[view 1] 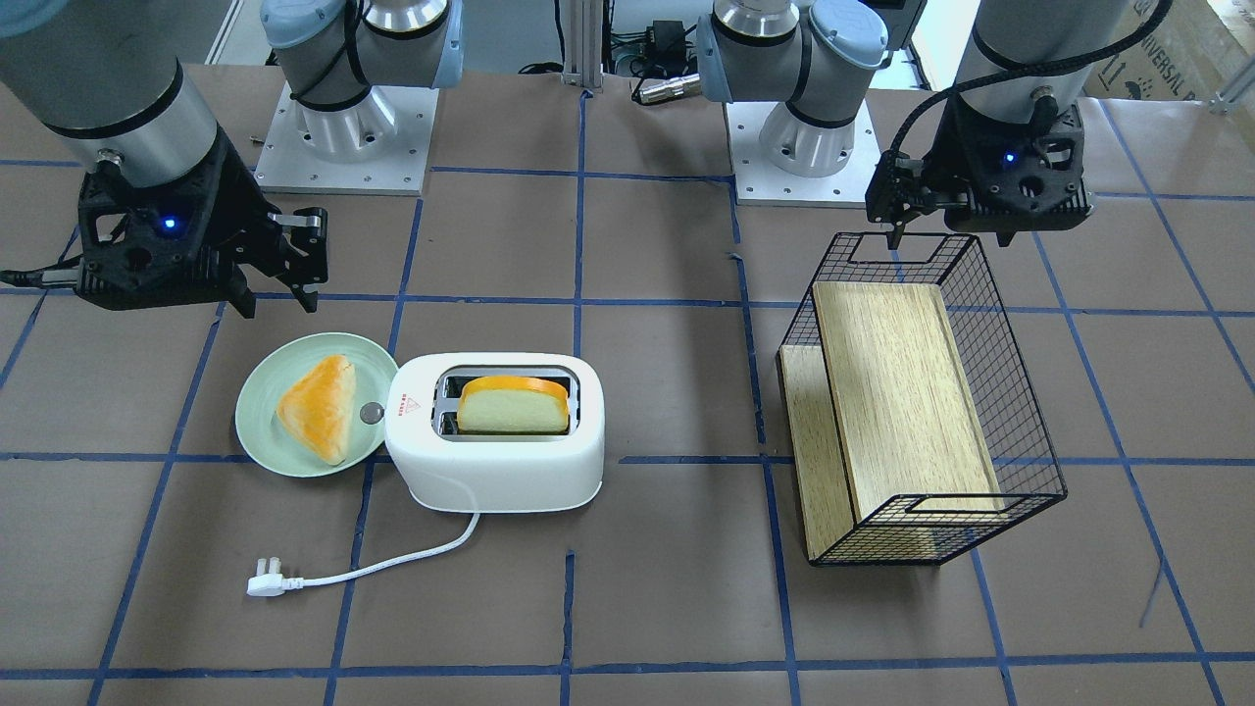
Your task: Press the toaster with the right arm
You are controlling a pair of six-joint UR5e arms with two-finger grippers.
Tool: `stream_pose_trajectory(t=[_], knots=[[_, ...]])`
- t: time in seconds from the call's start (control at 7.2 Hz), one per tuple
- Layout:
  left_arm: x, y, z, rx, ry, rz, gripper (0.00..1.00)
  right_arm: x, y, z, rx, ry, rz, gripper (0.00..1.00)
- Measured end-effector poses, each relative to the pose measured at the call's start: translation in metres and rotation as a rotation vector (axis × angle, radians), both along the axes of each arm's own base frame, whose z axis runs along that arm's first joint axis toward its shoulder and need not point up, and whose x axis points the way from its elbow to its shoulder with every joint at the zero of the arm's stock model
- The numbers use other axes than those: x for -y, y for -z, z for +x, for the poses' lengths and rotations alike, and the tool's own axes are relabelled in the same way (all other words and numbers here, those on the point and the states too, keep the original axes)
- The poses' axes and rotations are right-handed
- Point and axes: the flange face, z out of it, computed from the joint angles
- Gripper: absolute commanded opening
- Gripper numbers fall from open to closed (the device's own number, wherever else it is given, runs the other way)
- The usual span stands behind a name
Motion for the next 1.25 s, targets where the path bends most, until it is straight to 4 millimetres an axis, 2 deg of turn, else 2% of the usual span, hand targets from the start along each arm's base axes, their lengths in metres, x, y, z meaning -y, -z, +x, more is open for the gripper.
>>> stream_pose_trajectory(t=[0.42,0.56,0.83,0.97,1.25], knots=[[0.0,0.0,0.0,0.0,-0.001,0.0,1.0,0.007,0.02,0.005,0.028,-0.59,0.012,0.04],[0.0,0.0,0.0,0.0,0.0,0.0,1.0,0.007,0.021,0.006,0.031,-0.784,0.009,0.03],[0.0,0.0,0.0,0.0,0.0,0.0,1.0,0.009,0.029,0.009,0.01,-1.019,0.016,0.03],[0.0,0.0,0.0,0.0,-0.001,0.0,1.0,0.01,0.045,0.013,-0.007,-1.079,0.017,0.03],[0.0,0.0,0.0,0.0,0.0,0.0,1.0,0.004,0.095,0.022,-0.034,-1.15,0.004,0.03]])
